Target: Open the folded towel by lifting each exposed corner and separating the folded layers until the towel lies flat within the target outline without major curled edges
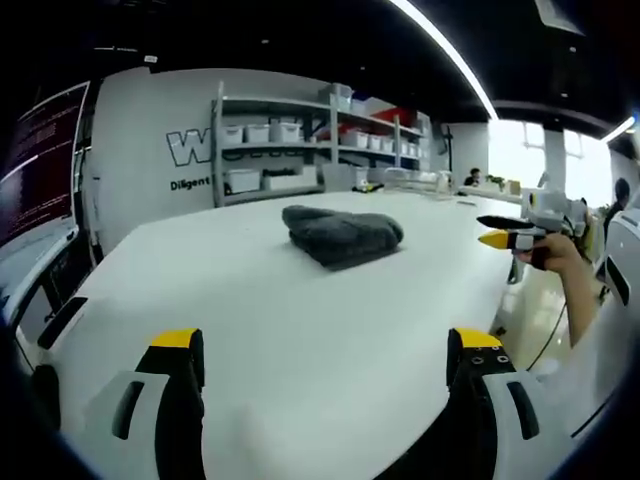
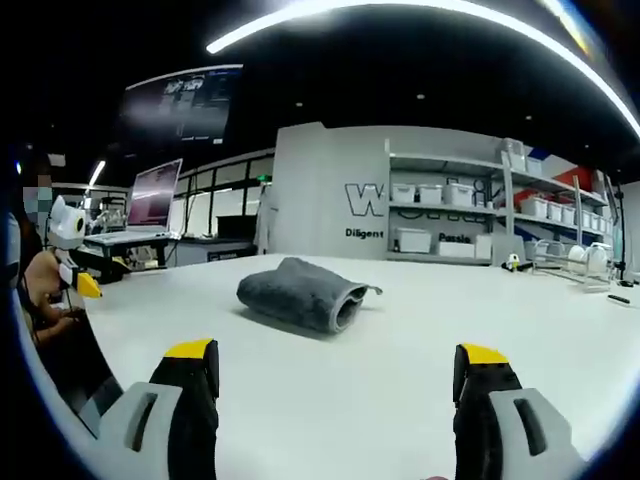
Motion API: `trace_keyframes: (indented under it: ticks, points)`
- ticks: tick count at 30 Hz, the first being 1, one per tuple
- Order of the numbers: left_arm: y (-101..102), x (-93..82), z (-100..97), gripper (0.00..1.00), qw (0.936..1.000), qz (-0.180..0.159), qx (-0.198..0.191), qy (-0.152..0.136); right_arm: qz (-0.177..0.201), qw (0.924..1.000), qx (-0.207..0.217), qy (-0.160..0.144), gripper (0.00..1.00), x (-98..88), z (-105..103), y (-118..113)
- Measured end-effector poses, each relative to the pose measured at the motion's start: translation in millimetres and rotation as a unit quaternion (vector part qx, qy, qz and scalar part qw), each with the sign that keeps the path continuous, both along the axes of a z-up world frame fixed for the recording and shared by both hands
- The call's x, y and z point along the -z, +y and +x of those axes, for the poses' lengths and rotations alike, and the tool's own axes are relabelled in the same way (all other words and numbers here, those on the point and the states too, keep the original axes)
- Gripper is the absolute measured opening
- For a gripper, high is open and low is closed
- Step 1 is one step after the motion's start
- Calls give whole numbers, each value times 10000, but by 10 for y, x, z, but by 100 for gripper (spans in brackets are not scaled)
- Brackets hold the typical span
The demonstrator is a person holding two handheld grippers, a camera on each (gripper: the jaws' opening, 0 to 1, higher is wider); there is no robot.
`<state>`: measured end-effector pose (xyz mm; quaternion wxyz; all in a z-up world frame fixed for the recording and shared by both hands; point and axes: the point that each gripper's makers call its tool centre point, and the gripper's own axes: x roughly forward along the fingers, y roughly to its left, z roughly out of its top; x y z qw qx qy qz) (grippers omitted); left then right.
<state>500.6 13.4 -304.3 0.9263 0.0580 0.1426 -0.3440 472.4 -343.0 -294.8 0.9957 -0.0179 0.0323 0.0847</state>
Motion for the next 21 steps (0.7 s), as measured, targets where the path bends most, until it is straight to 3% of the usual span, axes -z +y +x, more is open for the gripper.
trace_keyframes:
  ticks: [4, 6, 8, 9, 11, 12, 15, 18, 19, 21]
  points:
    - [-100, -96, 36, 99, 9965, -825, 94, 86, 28, 9996, -292, 26, 99, 1, 74, 72]
    - [-121, -152, 63, 99, 9909, -1325, 167, 148, 70, 9973, -714, 124, 99, 30, 139, 176]
    - [-84, -110, 102, 99, 9920, -1245, 174, 154, 192, 9939, -1062, 225, 99, 58, 197, 254]
    - [-55, -68, 121, 99, 9949, -986, 213, 95, 227, 9926, -1167, 251, 99, 66, 220, 274]
    - [39, -60, 197, 99, 9979, -619, 82, -183, 325, 9890, -1364, 461, 97, 134, 297, 298]
    - [49, -86, 221, 99, 9978, -533, 131, -371, 106, 9867, -1511, 583, 97, 185, 354, 311]
    - [54, -120, 250, 99, 9962, -732, 203, -416, -614, 9815, -1769, 400, 95, 187, 518, 322]
    - [27, -76, 258, 99, 9959, -806, 300, -291, -457, 9781, -2004, 344, 89, 144, 634, 362]
    - [8, -34, 252, 99, 9959, -817, 322, -204, -260, 9746, -2200, 324, 89, 99, 715, 399]
    - [-22, 13, 229, 99, 9964, -732, 391, -171, -219, 9733, -2260, 344, 90, 73, 811, 399]
